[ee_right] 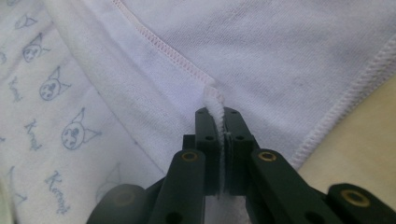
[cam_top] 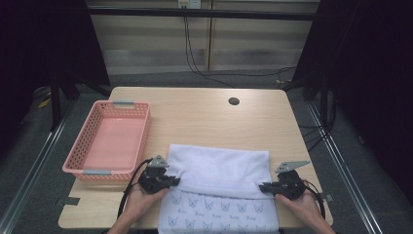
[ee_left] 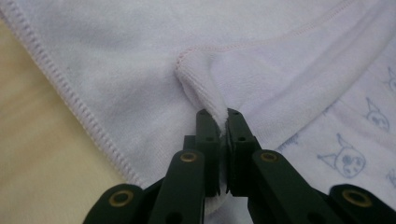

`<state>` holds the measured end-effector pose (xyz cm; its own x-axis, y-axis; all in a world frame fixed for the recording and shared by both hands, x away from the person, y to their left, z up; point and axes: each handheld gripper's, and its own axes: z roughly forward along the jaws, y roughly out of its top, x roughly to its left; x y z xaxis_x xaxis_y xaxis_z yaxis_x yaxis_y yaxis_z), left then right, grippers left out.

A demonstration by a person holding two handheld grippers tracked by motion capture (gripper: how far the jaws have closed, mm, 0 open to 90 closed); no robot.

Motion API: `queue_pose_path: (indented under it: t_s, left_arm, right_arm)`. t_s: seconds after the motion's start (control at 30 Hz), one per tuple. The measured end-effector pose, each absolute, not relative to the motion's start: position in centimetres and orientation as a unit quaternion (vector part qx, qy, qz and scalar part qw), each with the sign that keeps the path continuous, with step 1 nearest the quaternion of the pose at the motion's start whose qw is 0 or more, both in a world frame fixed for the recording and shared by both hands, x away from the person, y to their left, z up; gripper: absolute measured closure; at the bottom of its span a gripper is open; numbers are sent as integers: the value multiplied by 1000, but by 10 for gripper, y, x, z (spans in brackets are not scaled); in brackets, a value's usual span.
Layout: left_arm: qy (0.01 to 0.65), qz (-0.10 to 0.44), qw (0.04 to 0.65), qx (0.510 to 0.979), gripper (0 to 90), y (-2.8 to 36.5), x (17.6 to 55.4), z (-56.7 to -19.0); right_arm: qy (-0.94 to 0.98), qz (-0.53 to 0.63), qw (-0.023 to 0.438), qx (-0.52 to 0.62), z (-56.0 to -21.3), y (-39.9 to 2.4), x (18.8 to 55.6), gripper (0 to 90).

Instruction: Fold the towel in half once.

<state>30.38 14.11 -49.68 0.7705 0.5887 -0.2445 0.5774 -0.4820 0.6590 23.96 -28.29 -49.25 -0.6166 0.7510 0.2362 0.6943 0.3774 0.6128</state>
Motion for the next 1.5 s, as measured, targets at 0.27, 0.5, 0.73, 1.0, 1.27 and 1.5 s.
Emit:
queue_pose_path:
  t_s: [0.27,0.5,0.73,1.0,1.27,1.5]
  left_arm:
    - [354,18,391,850,863,134,347,-500]
    - [377,25,387,841,862,136,377,-500]
    - [404,44,393,825,863,135,395,-503]
    - [416,75,374,826,865,121,431,-501]
    - [435,71,412,798,866,117,466,-510]
    - [432,72,399,805,865,111,477,-507]
  right_arm:
    - [817,349,85,451,-496,-293,286,873]
    - [807,353,95,464,-499,-292,332,873]
    - [791,367,102,478,-503,-291,371,873]
    - [773,365,113,507,-504,-290,404,873]
    - [773,343,152,512,-503,-291,422,872]
    - [770,316,170,528,-500,-288,437,871]
